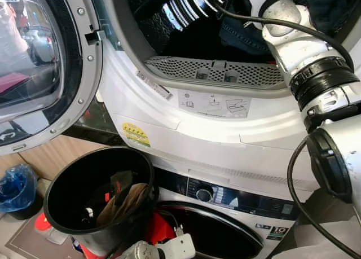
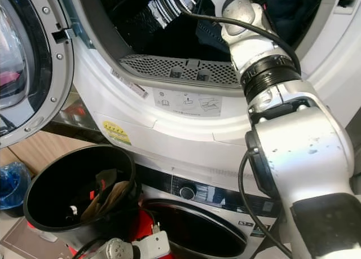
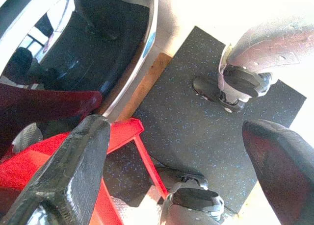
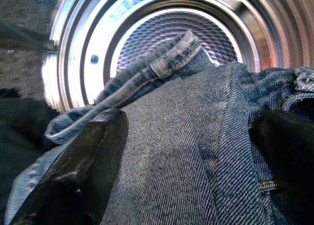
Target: Clothes washing
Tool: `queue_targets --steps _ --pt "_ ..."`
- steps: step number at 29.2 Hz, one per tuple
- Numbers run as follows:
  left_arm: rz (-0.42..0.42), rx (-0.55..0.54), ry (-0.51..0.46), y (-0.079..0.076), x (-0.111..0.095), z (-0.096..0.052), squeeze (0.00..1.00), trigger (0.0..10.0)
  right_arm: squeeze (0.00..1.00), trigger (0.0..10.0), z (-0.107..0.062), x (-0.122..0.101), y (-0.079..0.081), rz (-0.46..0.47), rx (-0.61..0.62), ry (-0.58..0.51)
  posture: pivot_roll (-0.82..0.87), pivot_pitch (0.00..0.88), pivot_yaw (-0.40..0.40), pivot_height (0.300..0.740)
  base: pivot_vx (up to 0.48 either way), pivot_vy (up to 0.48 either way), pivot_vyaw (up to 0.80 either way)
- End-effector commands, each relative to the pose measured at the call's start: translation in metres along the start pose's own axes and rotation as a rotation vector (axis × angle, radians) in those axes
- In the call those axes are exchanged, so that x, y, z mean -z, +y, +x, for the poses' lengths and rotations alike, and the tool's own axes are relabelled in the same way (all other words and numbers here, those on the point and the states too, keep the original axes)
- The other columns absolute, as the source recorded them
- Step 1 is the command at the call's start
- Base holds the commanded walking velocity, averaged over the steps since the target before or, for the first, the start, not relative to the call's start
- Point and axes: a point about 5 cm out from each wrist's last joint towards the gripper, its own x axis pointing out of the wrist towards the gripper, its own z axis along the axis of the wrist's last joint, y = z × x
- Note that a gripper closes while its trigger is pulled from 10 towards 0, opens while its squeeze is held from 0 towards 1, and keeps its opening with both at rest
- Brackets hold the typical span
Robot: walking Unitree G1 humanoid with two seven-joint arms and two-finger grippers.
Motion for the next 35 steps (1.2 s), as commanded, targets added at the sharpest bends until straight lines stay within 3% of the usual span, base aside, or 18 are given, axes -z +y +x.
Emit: queue_targets --steps 1,3,5,6,7,10,13,15,18,19,21,23,26,31,32,33,35 --pt "-0.01 0.0 0.034 -0.001 0.008 -0.002 0.0 10.0 0.0 10.0 0.0 0.006 -0.009 0.026 0.06 0.02 -0.09 0.0 0.081 0.74 0.0 0.0 0.0" --pt "-0.01 0.0 0.034 -0.001 0.008 -0.002 0.0 10.0 0.0 10.0 0.0 0.008 -0.009 0.042 0.063 0.024 -0.09 0.0 0.081 0.74 0.0 0.0 0.0" --pt "-0.009 -0.001 0.034 -0.001 0.008 -0.002 0.0 10.0 0.0 10.0 0.0 0.004 0.002 0.171 -0.002 0.002 -0.09 0.0 0.084 0.74 0.0 0.0 0.0" --pt "-0.009 -0.001 0.034 -0.001 0.008 -0.002 0.0 10.0 0.0 10.0 0.0 0.004 0.002 0.171 -0.002 0.002 -0.09 0.0 0.084 0.74 0.0 0.0 0.0" --pt "-0.01 -0.001 0.034 -0.001 0.008 -0.002 0.0 10.0 0.0 10.0 -0.001 -0.003 0.01 0.276 -0.056 -0.034 -0.09 0.0 0.085 0.74 0.0 0.0 0.0" --pt "-0.009 -0.001 0.035 0.0 0.008 -0.003 0.0 10.0 0.0 10.0 -0.003 -0.009 0.021 0.36 -0.114 -0.053 -0.09 0.0 0.087 0.74 0.0 0.0 0.0" --pt "-0.007 0.0 0.035 0.0 0.008 -0.003 0.0 10.0 0.0 10.0 -0.005 -0.016 0.035 0.44 -0.217 -0.077 -0.09 0.0 0.09 0.74 0.0 0.0 0.0" --pt "-0.008 -0.001 0.036 0.0 0.008 -0.003 0.0 10.0 0.0 10.0 -0.011 -0.024 0.058 0.524 -0.382 -0.109 -0.09 0.0 0.094 0.74 0.0 0.0 0.0" --pt "-0.007 0.0 0.036 0.0 0.008 -0.003 0.0 10.0 0.0 10.0 -0.015 -0.025 0.069 0.542 -0.437 -0.099 -0.1 0.0 0.095 0.74 0.0 0.0 0.0" --pt "-0.007 0.001 0.036 0.0 0.008 -0.003 0.0 10.0 0.0 10.0 -0.018 -0.032 0.076 0.612 -0.514 -0.142 -0.1 0.0 0.097 0.74 0.0 0.0 0.0" --pt "-0.005 0.002 0.037 0.0 0.008 -0.003 0.0 10.0 0.0 10.0 -0.021 -0.038 0.082 0.627 -0.567 -0.183 -0.1 0.0 0.098 0.74 0.0 0.0 0.0" --pt "-0.006 0.004 0.037 0.0 0.008 -0.003 0.0 10.0 0.0 10.0 -0.022 -0.04 0.082 0.69 -0.589 -0.188 -0.1 0.0 0.099 0.74 0.0 0.0 0.0" --pt "-0.005 0.004 0.038 0.0 0.008 -0.003 0.0 10.0 0.0 10.0 -0.021 -0.038 0.08 0.69 -0.572 -0.19 -0.1 0.0 0.1 0.74 0.0 0.0 0.0" --pt "-0.004 0.005 0.037 0.0 0.008 -0.002 0.0 10.0 0.0 10.0 -0.016 -0.036 0.058 0.77 -0.513 -0.25 -0.1 0.0 0.103 0.74 0.0 0.0 0.0" --pt "-0.004 0.005 0.037 0.0 0.008 -0.002 0.0 10.0 0.0 10.0 -0.016 -0.038 0.053 0.805 -0.507 -0.279 -0.11 0.0 0.104 0.74 0.0 0.0 0.0" --pt "-0.005 0.006 0.037 0.0 0.008 -0.003 0.0 10.0 0.0 10.0 -0.016 -0.045 0.041 0.948 -0.552 -0.362 -0.11 0.0 0.108 0.74 0.0 0.0 0.0" --pt "-0.004 0.007 0.037 0.0 0.008 -0.002 0.0 10.0 0.0 10.0 -0.017 -0.047 0.037 1.002 -0.584 -0.397 -0.11 0.0 0.108 0.74 0.0 0.0 0.0"
